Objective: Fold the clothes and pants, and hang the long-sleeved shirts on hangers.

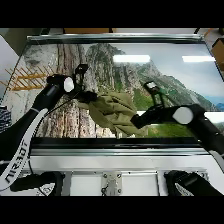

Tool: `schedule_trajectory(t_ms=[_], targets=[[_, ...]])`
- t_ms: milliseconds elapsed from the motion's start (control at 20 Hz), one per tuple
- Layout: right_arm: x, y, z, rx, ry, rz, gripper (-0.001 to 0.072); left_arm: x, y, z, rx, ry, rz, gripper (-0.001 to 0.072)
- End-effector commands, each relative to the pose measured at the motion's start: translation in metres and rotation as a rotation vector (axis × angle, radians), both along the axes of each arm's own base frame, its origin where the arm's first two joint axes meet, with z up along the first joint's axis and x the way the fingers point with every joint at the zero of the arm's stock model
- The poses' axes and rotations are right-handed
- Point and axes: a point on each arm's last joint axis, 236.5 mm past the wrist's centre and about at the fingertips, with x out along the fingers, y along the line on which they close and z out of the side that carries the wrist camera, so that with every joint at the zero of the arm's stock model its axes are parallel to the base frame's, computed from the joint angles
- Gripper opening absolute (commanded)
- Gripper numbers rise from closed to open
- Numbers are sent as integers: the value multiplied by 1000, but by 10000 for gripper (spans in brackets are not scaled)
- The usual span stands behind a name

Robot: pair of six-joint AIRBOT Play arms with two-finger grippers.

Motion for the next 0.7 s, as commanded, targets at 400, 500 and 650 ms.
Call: schedule_trajectory(t_ms=[400, 500, 650], targets=[[-46, 83, -109, -103, 138, 74, 503, -26, 14, 8, -13, -32, 14, 11], [-41, 74, -116, -136, 147, 18, 503, -26, 14, 8, -13, -31, 14, 11], [-31, 60, -125, -178, 162, -103, 502, -26, 14, 9, -19, -27, 30, 11]])
